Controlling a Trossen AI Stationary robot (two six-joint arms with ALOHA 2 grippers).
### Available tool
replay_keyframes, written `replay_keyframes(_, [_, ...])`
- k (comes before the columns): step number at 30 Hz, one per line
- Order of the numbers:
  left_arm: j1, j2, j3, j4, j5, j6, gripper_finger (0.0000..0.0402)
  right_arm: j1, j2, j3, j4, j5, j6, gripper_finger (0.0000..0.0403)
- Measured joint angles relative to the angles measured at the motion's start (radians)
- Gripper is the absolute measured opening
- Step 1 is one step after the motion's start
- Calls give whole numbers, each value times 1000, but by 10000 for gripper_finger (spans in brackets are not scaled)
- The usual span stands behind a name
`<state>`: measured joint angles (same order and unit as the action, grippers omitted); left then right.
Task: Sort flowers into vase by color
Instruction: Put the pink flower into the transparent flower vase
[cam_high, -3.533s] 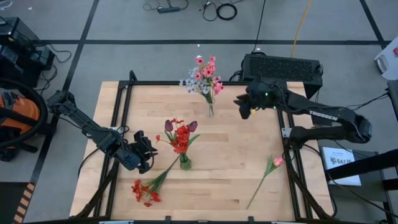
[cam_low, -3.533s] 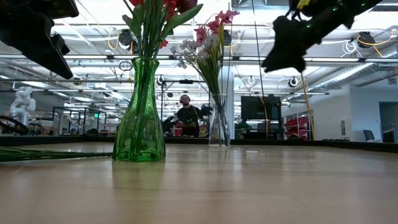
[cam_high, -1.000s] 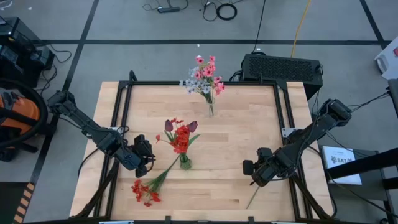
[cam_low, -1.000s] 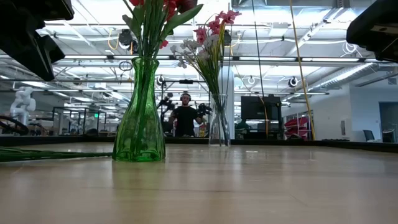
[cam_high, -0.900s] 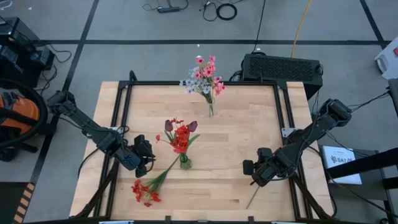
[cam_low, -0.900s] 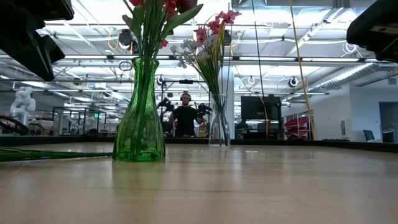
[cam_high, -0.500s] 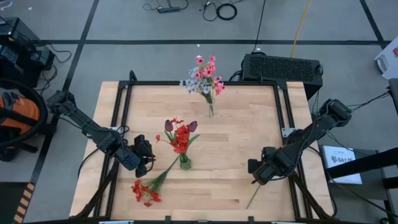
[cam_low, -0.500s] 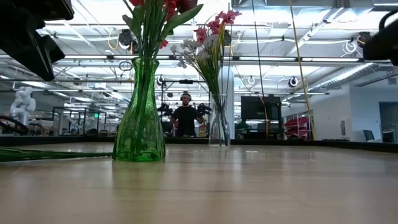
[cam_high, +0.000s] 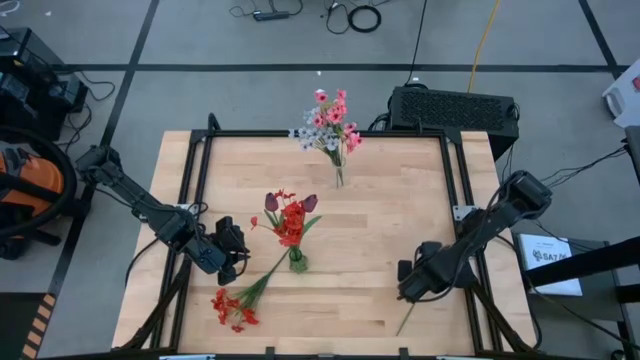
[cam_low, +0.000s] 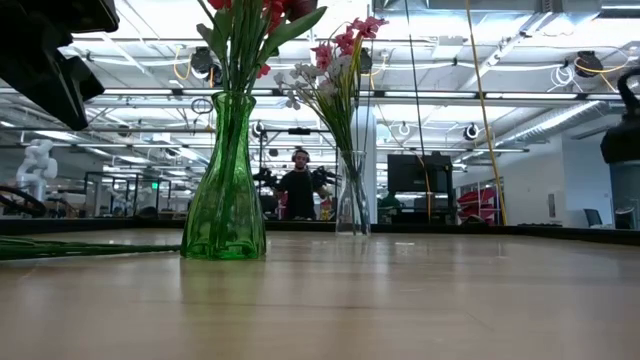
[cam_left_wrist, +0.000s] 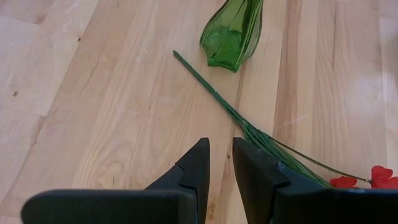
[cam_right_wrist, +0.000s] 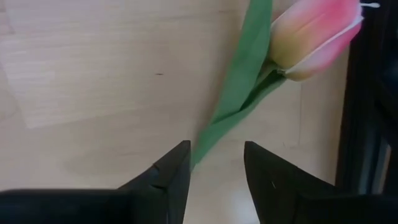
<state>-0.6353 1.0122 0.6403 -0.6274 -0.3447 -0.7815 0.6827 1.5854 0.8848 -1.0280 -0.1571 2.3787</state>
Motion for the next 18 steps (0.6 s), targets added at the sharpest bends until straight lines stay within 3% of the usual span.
replay_keyframes(9, [0,0,0,0,0,0,75,-1,155,6,88,5,-7,112])
replay_keyframes(13, [0,0,0,0,0,1,75,1,193,20,111,99,-67,70])
replay_keyframes(18, [0,0,0,0,0,2,75,-10,215,113,14,247,-202,12])
